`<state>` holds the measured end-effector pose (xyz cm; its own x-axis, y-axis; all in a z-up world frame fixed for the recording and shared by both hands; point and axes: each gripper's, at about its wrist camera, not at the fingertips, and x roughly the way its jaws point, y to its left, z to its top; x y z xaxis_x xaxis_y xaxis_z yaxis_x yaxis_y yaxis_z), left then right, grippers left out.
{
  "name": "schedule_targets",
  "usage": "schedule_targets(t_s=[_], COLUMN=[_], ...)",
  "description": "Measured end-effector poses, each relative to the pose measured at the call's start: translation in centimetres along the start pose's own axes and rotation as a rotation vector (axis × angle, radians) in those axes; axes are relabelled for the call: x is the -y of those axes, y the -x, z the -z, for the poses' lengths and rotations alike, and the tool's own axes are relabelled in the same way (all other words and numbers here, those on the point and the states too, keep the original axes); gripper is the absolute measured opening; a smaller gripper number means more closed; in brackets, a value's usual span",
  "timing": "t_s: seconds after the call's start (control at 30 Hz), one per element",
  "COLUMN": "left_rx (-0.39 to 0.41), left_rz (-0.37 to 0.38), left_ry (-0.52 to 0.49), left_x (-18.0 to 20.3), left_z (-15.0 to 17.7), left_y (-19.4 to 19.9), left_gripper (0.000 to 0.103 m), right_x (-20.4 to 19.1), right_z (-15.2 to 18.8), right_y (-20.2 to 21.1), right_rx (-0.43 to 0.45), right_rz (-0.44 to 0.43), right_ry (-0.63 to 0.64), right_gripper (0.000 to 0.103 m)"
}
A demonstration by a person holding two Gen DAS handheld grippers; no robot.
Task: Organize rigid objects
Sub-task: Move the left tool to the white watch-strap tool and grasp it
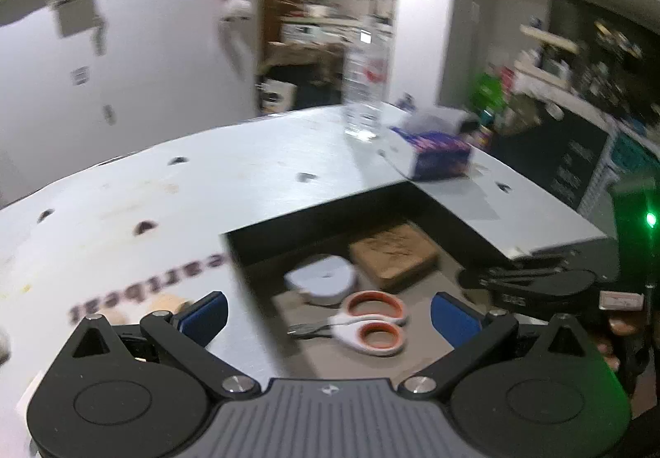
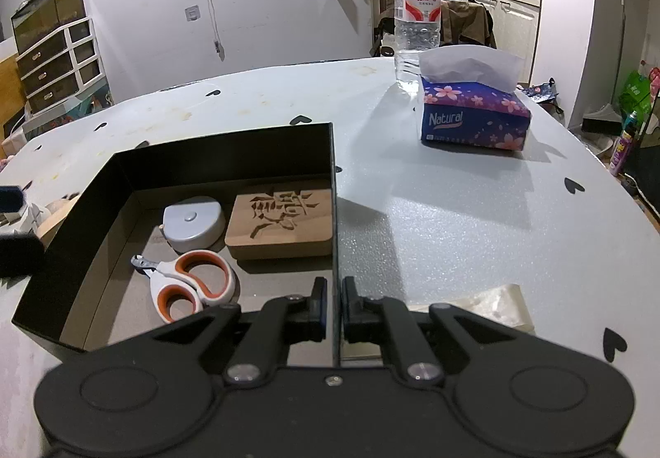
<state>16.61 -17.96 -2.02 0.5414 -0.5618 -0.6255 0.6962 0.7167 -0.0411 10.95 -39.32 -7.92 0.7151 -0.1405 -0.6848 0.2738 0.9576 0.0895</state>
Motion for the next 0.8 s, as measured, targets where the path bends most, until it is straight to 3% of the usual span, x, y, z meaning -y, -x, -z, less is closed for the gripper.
schedule_targets(t_s=[0.6,0.7,0.8], left_rx=[0.031,0.039,0.038], left_rz=[-0.330,-0.353,-0.316], left_ry=[0.516,0.577,0.618], left_x=[-9.8,-10.8,-11.4], left_z=[6.5,7.2,7.5], left_y=[2.1,2.2,2.0], left_gripper=[0.103,0.103,0.103], right_x=[-0.1,0.0,0.0], right_z=[0.0,0.0,0.0], right_y=[0.1,0.1,0.1], right_rx=[-0.001,-0.002,-0.001], right_rz=[0.001,0.001,0.002], right_ry=[0.000,-0.001,0.001], right_gripper=[0.008,0.008,0.009])
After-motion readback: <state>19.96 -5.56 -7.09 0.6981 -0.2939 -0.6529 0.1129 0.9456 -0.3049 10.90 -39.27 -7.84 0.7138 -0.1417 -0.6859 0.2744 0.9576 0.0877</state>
